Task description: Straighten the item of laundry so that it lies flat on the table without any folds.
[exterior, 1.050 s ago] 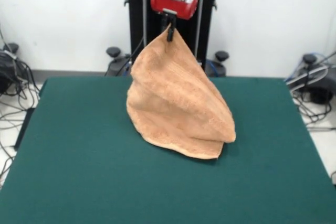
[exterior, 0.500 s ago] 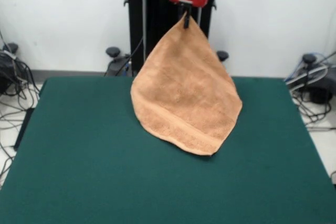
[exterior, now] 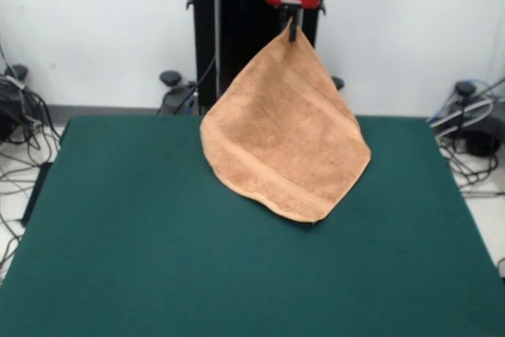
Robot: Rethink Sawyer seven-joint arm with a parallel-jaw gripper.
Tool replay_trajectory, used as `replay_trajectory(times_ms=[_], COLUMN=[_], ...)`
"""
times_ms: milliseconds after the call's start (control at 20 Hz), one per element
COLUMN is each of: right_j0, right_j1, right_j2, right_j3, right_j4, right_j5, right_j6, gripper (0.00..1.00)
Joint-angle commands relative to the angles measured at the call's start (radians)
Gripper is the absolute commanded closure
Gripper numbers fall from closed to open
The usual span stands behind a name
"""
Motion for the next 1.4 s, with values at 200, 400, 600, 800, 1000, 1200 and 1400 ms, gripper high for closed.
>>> replay_trajectory(times_ms=[200, 400, 600, 800, 1000, 1200, 1400], right_j0=[-0.034, -0.051, -0.064, -0.060, -0.061, -0.063, -0.060], right_j1=[0.327, 0.348, 0.346, 0.356, 0.340, 0.309, 0.285], right_j2=[-0.037, -0.029, -0.028, -0.026, -0.022, -0.025, -0.026], right_j3=[-0.168, -0.176, -0.182, -0.204, -0.186, -0.162, -0.143], right_j4=[-0.015, -0.005, 0.002, 0.018, 0.026, 0.027, 0.033], right_j5=[-0.158, -0.165, -0.159, -0.154, -0.143, -0.123, -0.106], right_j6=[0.229, 0.197, 0.171, 0.159, 0.163, 0.158, 0.151], gripper=[1.00, 1.00, 1.00, 1.00, 1.00, 1.00, 1.00])
